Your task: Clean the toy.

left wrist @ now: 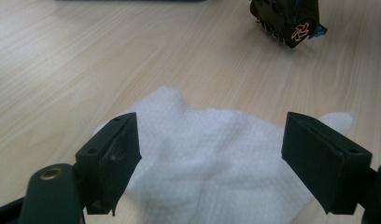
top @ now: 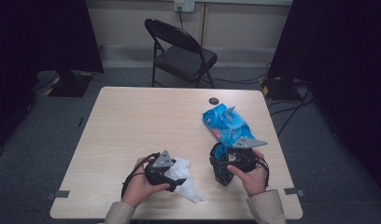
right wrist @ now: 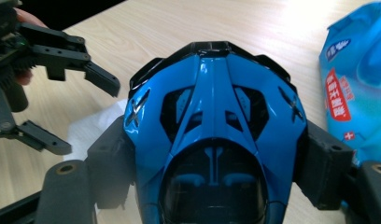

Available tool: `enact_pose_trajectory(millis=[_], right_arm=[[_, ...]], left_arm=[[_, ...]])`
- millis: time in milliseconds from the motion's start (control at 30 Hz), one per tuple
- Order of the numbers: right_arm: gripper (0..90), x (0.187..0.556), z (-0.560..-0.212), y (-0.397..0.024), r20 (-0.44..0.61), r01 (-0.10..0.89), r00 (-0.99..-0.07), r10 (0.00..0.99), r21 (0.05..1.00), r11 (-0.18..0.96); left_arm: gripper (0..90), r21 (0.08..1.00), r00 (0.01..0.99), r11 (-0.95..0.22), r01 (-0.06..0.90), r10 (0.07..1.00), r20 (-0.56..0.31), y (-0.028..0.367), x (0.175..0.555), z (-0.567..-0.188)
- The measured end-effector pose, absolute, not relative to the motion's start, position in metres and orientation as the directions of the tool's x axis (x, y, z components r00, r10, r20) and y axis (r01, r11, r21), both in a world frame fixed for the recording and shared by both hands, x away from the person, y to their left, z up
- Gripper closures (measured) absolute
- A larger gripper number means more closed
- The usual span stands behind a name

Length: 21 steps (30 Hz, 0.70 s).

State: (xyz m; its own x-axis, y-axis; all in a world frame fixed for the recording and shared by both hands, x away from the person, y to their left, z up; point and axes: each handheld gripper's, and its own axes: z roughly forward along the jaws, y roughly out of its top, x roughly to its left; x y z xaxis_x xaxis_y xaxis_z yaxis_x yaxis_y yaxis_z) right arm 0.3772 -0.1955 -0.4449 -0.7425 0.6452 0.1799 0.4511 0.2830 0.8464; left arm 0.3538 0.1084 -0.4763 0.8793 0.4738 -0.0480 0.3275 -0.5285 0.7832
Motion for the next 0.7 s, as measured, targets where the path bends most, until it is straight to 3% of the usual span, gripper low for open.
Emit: enact_pose_trajectory(millis=[67, 367, 500, 600, 667, 700], right_arm=[[24.8, 0.376, -0.441, -0.197, 0.182, 0.44, -0.747, 0.64, 0.856, 0.27], [24.7, 0.365, -0.434, -0.201, 0.169, 0.41, -0.763, 0.624, 0.873, 0.264], [24.8, 0.361, -0.436, -0.199, 0.176, 0.406, -0.77, 0.613, 0.877, 0.257], [24.8, 0.358, -0.436, -0.197, 0.182, 0.399, -0.78, 0.599, 0.882, 0.251], [24.8, 0.356, -0.436, -0.195, 0.186, 0.397, -0.782, 0.595, 0.884, 0.246], [24.8, 0.355, -0.436, -0.195, 0.188, 0.395, -0.786, 0.589, 0.886, 0.243]], left_arm=[[24.0, 0.78, 0.889, -0.539, 0.318, 0.456, -0.047, 0.104, 0.354, -0.476], [25.2, 0.694, 0.913, -0.649, 0.31, 0.407, -0.027, 0.088, 0.354, -0.488], [29.8, 0.653, 0.922, -0.695, 0.303, 0.388, -0.014, 0.088, 0.352, -0.493], [31.5, 0.662, 0.917, -0.683, 0.31, 0.398, -0.02, 0.09, 0.35, -0.494], [39.2, 0.668, 0.918, -0.678, 0.307, 0.397, -0.019, 0.091, 0.347, -0.493], [51.8, 0.67, 0.918, -0.677, 0.306, 0.395, -0.02, 0.093, 0.346, -0.492]])
